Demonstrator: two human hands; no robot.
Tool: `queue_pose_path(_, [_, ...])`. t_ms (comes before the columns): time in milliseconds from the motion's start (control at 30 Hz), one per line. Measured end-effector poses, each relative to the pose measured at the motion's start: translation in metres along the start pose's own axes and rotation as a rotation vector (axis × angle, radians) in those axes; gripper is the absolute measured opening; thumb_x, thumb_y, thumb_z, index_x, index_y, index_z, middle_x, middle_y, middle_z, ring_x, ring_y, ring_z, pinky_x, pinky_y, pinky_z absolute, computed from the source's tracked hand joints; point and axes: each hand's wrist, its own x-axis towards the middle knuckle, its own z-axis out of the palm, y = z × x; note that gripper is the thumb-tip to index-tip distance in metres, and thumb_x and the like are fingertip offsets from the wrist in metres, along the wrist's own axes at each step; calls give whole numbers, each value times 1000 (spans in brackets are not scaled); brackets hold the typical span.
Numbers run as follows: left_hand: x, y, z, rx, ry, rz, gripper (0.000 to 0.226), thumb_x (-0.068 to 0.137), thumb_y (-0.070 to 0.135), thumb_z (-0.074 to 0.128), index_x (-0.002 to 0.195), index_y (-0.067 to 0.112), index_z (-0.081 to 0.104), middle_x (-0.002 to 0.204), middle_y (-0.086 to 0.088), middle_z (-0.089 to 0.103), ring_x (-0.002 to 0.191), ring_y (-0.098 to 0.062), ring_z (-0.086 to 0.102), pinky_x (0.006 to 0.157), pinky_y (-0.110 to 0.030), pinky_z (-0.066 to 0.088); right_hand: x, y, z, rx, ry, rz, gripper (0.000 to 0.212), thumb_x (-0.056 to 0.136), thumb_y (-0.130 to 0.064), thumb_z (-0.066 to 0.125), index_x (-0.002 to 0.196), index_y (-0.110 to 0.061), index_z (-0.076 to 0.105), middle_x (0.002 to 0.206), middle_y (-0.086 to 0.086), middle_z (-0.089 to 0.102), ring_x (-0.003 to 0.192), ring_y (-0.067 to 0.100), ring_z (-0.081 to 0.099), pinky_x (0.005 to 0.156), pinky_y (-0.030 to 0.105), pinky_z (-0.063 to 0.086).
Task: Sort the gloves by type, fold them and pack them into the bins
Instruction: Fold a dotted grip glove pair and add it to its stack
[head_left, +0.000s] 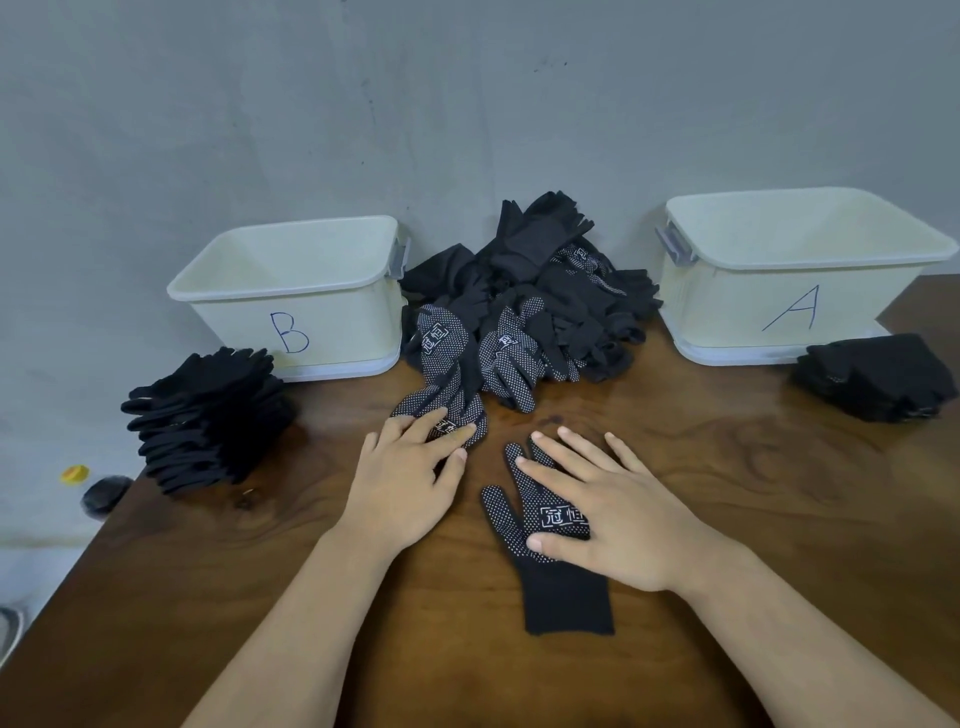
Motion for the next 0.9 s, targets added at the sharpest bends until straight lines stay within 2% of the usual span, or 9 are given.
queue_pose_path(100, [0, 2, 2, 48, -7, -48, 57, 103, 60, 16, 155, 59, 40, 169, 11, 36, 156, -26, 25, 123, -50, 23, 0, 0, 0, 15, 9, -4, 87, 92, -94, 24, 166, -54, 1, 174, -26, -15, 159, 0, -24, 133, 48, -8])
queue_pose_path(200, [3, 0, 5, -5, -113, -141, 54, 109, 58, 16, 163, 57, 14, 178, 5, 10, 164, -32, -1, 130, -56, 2, 0, 0, 0, 20, 11, -5, 86, 92, -93, 25, 166, -54, 2, 174, -25, -14, 159, 1, -23, 132, 47, -8])
queue_pose_path(300, [4, 2, 6, -15, -122, -151, 56, 109, 59, 17, 164, 55, 7, 179, 3, 2, 164, -32, -7, 131, -56, -1, 0, 0, 0, 15, 4, -3, 87, 92, -93, 25, 166, -53, 1, 175, -24, -14, 159, 1, -24, 132, 48, -9])
queue_pose_path(400, [4, 1, 7, -45, -73, -133, 57, 110, 58, 19, 166, 51, 12, 178, 3, 7, 164, -30, -6, 131, -53, -1, -1, 0, -1, 19, 4, -2, 86, 93, -92, 24, 166, -54, 1, 175, -24, -14, 158, 0, -24, 132, 49, -8])
queue_pose_path(500, [0, 0, 5, -78, 30, -80, 64, 103, 60, 14, 161, 42, 34, 174, 6, 26, 164, -25, 7, 131, -51, 6, 0, 1, -1, 96, 43, 16, 79, 98, -87, 22, 166, -53, 2, 174, -27, -12, 158, -4, -22, 133, 46, -4])
queue_pose_path(600, [-1, 0, 5, -113, 73, -8, 63, 102, 59, 18, 154, 38, 48, 165, 13, 39, 160, -15, 17, 132, -46, 11, 8, 5, -3, 187, 135, 87, 68, 103, -78, 19, 165, -53, 16, 175, -27, -3, 159, -4, -15, 134, 47, 3])
queue_pose_path(700, [1, 0, 5, -121, 69, 57, 56, 105, 57, 24, 151, 40, 50, 162, 18, 42, 158, -9, 22, 131, -44, 17, 27, 5, -11, 175, 191, 117, 60, 107, -71, 23, 163, -53, 25, 176, -22, 3, 162, 2, -9, 133, 49, 4])
queue_pose_path(900, [3, -2, 7, -116, 9, 60, 59, 105, 61, 20, 153, 42, 48, 163, 18, 43, 156, -10, 29, 129, -43, 23, 77, 1, -18, 143, 292, 227, 61, 108, -69, 24, 165, -47, 25, 177, -7, 16, 164, 17, 4, 131, 50, 12])
